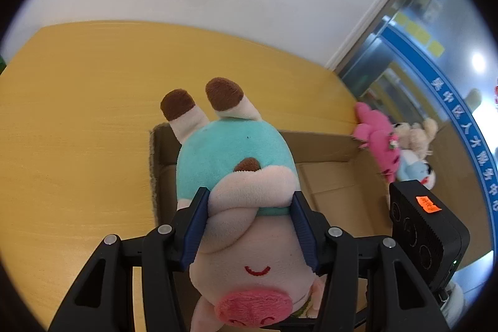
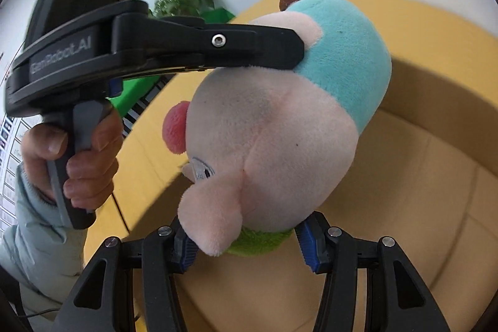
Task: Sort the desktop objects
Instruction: 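Carry the pig plush over the cardboard box and open the left gripper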
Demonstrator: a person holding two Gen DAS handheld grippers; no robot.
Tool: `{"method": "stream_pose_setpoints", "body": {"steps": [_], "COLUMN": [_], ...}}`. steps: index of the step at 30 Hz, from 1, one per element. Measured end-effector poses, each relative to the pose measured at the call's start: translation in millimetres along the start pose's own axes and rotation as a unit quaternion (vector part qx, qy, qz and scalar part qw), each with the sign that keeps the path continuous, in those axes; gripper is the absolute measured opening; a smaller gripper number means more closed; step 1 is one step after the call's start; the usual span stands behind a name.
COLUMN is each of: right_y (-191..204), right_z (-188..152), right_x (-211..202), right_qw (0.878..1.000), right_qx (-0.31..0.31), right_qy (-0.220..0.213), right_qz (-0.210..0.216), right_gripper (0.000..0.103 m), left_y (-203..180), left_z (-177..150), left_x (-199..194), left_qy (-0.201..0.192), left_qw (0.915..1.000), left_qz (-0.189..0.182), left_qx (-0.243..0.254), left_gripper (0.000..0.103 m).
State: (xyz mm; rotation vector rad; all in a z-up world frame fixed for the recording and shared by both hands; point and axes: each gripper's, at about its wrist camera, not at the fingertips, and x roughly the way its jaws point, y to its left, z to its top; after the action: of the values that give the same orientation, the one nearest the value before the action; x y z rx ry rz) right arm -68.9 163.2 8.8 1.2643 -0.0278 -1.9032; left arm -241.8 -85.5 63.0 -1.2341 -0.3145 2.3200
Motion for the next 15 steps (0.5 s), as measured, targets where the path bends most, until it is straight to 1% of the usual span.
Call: {"method": "stream_pose_setpoints", "body": {"steps": [4, 7, 8, 10, 11, 12, 13, 14, 15], "right_y": [-18, -32, -37, -44, -45, -45, -45, -46, -46], "right_z": [-8, -18, -21, -29, -32, -36, -42, -48, -53], "right_x": [22, 33, 35, 32, 30, 27, 23, 18, 13], "right_qw": [1.000, 0.999, 0.999, 0.998, 0.997, 0.997, 0.996, 0.996, 0.996], "right_qx": [0.002, 0.014, 0.022, 0.047, 0.055, 0.061, 0.068, 0.073, 0.077], "right_qy": [0.021, 0.039, 0.046, 0.048, 0.050, 0.051, 0.052, 0.051, 0.050], "right_qz": [0.009, 0.002, -0.001, 0.016, 0.019, 0.023, 0.024, 0.018, 0.010], "right_gripper": [0.051, 0.054, 0.059, 0.063, 0.068, 0.078, 0.085, 0.096, 0.100], "left_y": [8, 12, 12, 12, 15, 15, 14, 13, 11], "left_z": [0, -2, -1, -1, -1, 0, 1, 1, 1], "left_x": [15, 23, 27, 31, 33, 35, 36, 36, 35], "left_qy": [0.011, 0.021, 0.024, 0.020, 0.022, 0.023, 0.023, 0.023, 0.024], "left_qw": [0.9992, 0.9984, 0.9978, 0.9971, 0.9968, 0.9964, 0.9961, 0.9957, 0.9952], "left_qz": [0.039, 0.052, 0.061, 0.073, 0.077, 0.080, 0.084, 0.089, 0.095], "left_qx": [-0.004, -0.007, -0.008, -0.010, -0.012, -0.014, -0.014, -0.011, -0.006], "left_gripper": [0.051, 0.051, 0.052, 0.053, 0.054, 0.055, 0.056, 0.057, 0.057]}}
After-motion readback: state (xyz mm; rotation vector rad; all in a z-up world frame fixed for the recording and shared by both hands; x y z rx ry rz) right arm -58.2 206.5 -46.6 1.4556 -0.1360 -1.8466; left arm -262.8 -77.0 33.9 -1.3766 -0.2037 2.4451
